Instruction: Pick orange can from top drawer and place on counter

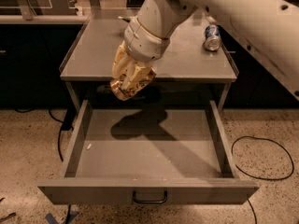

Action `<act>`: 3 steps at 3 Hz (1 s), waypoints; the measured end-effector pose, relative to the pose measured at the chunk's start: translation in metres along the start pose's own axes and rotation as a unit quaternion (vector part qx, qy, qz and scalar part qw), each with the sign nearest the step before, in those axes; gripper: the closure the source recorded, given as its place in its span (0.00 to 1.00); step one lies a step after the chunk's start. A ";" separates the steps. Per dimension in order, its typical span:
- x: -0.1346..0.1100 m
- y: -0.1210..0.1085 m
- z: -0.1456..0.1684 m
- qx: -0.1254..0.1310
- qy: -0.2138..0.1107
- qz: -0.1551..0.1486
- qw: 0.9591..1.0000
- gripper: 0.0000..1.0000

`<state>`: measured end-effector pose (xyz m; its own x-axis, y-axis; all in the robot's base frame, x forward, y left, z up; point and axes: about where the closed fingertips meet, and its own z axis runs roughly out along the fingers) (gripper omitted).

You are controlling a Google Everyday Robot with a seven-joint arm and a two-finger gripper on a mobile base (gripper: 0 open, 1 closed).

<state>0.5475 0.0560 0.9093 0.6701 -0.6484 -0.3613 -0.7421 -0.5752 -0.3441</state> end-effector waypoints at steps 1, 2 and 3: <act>0.007 -0.010 0.000 0.002 0.003 -0.008 1.000 1.00; 0.019 -0.025 0.001 0.001 0.004 -0.020 1.000 1.00; 0.034 -0.041 0.005 -0.001 -0.001 -0.027 1.000 1.00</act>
Offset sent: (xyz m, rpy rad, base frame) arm 0.0578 0.0005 0.0049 -0.0067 -0.0425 0.0516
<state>0.6005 0.0600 0.9066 0.7098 -0.6151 -0.3434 -0.7043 -0.6109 -0.3616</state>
